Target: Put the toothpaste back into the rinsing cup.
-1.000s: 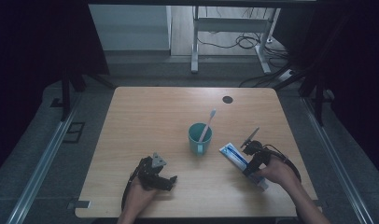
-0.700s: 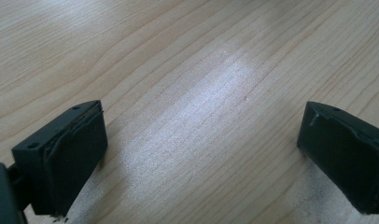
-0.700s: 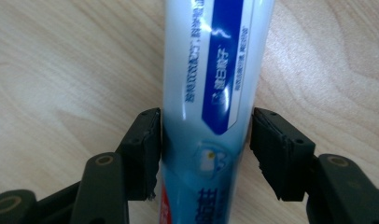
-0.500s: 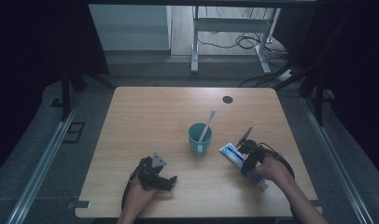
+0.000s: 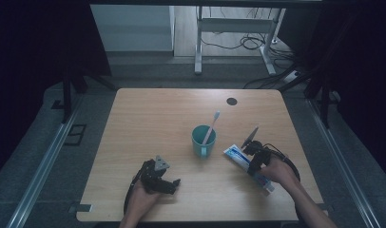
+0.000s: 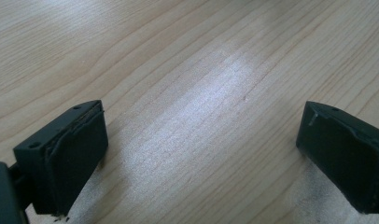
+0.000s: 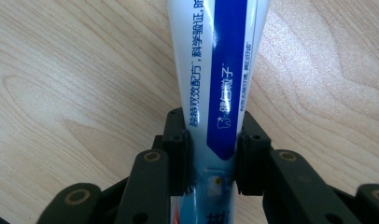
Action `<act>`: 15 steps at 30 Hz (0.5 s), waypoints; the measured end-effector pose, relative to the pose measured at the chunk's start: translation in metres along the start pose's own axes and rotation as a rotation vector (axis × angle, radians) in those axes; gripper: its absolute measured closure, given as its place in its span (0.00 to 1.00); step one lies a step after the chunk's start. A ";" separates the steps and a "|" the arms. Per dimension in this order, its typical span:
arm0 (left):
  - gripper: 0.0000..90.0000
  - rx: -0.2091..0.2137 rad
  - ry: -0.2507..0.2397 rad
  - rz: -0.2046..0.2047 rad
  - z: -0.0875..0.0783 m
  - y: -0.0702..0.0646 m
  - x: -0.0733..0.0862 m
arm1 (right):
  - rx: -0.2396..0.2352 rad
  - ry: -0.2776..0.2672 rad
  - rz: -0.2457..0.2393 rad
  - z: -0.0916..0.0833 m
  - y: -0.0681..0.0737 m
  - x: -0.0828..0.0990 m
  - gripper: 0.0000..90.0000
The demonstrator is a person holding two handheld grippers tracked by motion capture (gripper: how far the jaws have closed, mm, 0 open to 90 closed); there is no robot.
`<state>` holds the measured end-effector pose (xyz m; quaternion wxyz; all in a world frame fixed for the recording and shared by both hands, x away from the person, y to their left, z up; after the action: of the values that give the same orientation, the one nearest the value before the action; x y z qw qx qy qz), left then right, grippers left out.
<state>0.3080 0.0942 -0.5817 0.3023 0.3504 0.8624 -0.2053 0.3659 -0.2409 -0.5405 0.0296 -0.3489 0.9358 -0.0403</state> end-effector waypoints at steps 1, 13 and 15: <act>0.02 0.000 0.000 0.000 0.000 0.000 0.000 | 0.000 0.000 0.000 0.000 0.000 0.000 0.78; 0.02 0.000 0.000 0.000 0.000 0.000 0.000 | -0.010 -0.066 0.001 -0.003 -0.003 0.004 0.79; 0.03 0.000 0.000 0.000 0.000 0.000 0.000 | -0.018 -0.085 0.003 -0.005 -0.004 0.005 0.79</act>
<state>0.3080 0.0942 -0.5817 0.3024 0.3504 0.8624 -0.2053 0.3639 -0.2470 -0.5354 0.0662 -0.3491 0.9346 -0.0172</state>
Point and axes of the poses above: each handheld gripper's, and its own axes: z roughly forward along the jaws, x roughly out of its underside, y roughly to its left, the point moved 5 cm from there along z, roughly forward along the jaws, and after that the axes turned 9 degrees about x, right-handed, at the moved point
